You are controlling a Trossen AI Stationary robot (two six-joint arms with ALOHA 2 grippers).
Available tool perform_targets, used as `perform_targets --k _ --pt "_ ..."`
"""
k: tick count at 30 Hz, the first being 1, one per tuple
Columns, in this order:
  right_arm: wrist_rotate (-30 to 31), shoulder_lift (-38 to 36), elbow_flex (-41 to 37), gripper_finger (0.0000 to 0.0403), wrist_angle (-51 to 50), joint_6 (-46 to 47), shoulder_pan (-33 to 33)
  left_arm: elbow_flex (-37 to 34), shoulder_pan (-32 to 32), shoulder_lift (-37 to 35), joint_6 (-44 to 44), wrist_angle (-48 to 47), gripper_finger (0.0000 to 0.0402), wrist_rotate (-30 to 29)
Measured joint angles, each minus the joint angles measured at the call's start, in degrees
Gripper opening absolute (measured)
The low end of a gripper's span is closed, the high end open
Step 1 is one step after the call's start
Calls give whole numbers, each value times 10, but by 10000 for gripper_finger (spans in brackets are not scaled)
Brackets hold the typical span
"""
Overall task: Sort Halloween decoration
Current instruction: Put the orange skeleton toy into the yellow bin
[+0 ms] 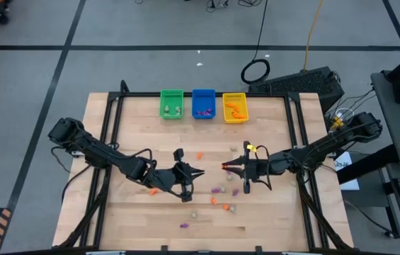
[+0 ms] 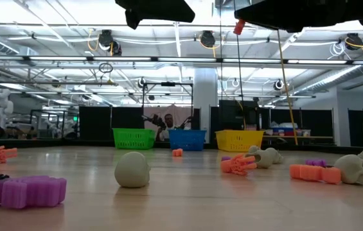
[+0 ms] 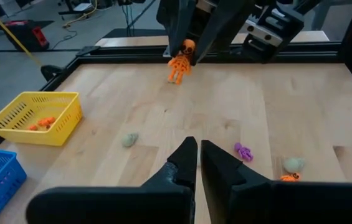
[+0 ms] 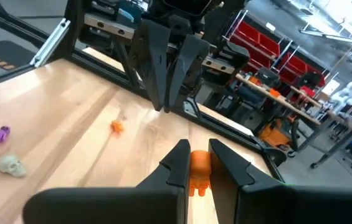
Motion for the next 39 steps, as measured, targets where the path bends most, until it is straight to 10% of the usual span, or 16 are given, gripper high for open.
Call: perform_targets --k 9,24,39 --pt "0 0 0 25 -12 27 0 0 0 0 0 0 23 0" --pt "0 0 0 25 -7 385 0 0 0 0 0 -2 23 0" --pt "84 0 0 25 12 326 -54 0 0 0 0 -1 23 0"
